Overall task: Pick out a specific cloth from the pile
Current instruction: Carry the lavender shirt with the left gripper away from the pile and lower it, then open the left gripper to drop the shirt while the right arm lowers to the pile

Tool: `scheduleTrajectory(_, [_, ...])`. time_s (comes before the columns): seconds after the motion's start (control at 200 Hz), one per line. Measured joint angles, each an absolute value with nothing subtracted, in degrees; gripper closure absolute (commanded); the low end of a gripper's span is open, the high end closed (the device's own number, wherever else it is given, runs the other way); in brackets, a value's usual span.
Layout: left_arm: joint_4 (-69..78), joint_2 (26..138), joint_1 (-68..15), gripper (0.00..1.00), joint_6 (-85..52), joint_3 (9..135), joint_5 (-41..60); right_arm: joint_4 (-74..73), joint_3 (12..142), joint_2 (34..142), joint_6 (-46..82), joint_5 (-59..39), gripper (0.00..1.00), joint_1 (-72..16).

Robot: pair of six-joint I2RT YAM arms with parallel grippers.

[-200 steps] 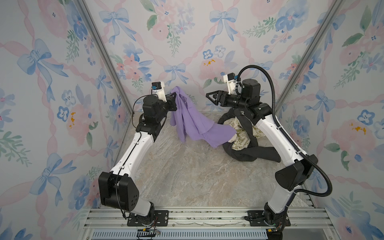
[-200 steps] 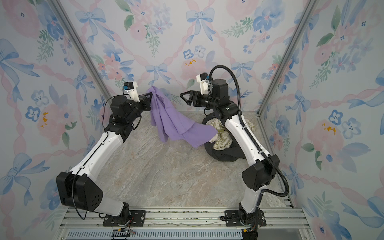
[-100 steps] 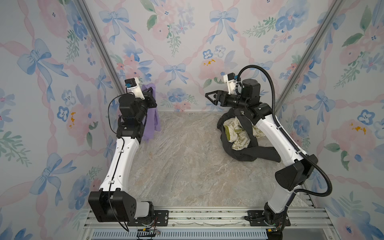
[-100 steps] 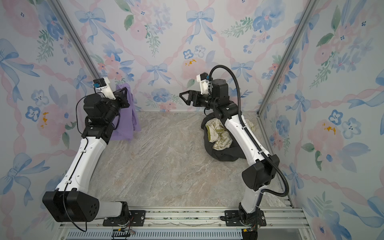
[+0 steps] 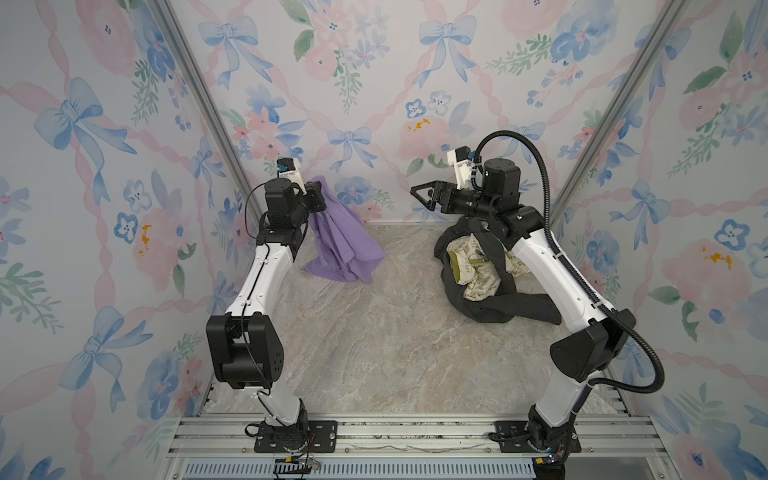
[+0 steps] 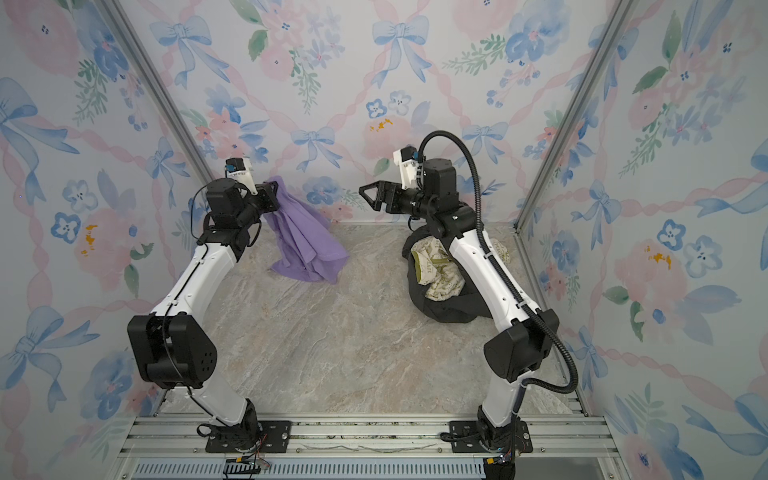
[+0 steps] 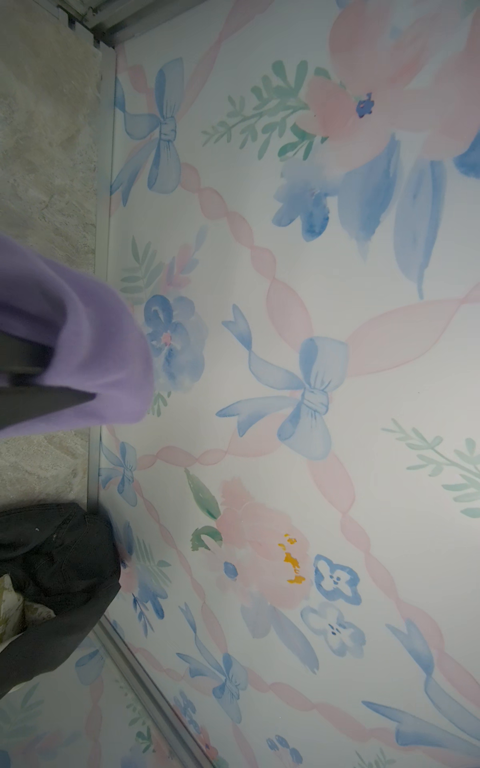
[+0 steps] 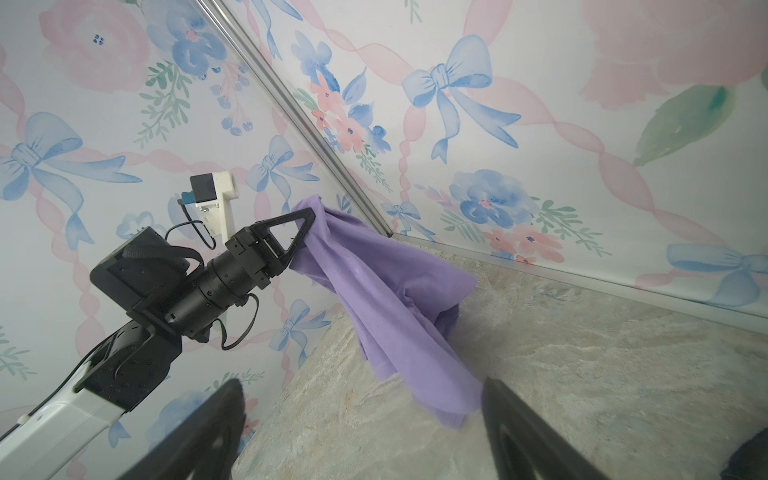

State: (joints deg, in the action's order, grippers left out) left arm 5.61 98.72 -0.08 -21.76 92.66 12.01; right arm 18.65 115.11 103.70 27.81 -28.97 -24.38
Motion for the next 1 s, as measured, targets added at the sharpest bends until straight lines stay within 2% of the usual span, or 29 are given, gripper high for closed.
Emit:
scheduleTrajectory(0.12, [6.02,100.79,-0.08,1.00,-22.26,96.57,12.49,19.14,115.02,103.70,27.79,-28.58,0.09,-24.25])
scheduleTrajectory(0.285, [7.90,99.35,-0.08,1.00,-23.22,93.30,12.62,19.16,113.78,103.61,27.77,-28.01,0.08,-23.64])
scheduleTrajectory(0.47, [9.10,91.20,-0.08,1.00,-24.08,75.96,10.31,19.31,112.05,103.59,27.66,-27.79,0.07,-23.24])
scheduleTrajectory(0.815, [9.02,70.35,-0.08,1.00,-27.40,46.35,-0.73,19.20,110.43,103.59,27.40,-28.08,0.06,-22.96])
scheduleTrajectory(0.9, [7.46,67.51,-0.08,0.72,-28.75,42.74,-3.05,19.09,110.43,103.59,27.42,-28.25,0.06,-22.85])
scheduleTrajectory(0.955, [5.80,66.17,-0.08,0.48,-30.44,41.06,-4.47,19.07,110.43,103.59,27.42,-28.27,0.06,-22.85])
scheduleTrajectory(1.0, [4.43,65.04,-0.08,0.36,-31.33,39.77,-5.56,19.07,110.43,103.59,27.42,-28.29,0.06,-22.85])
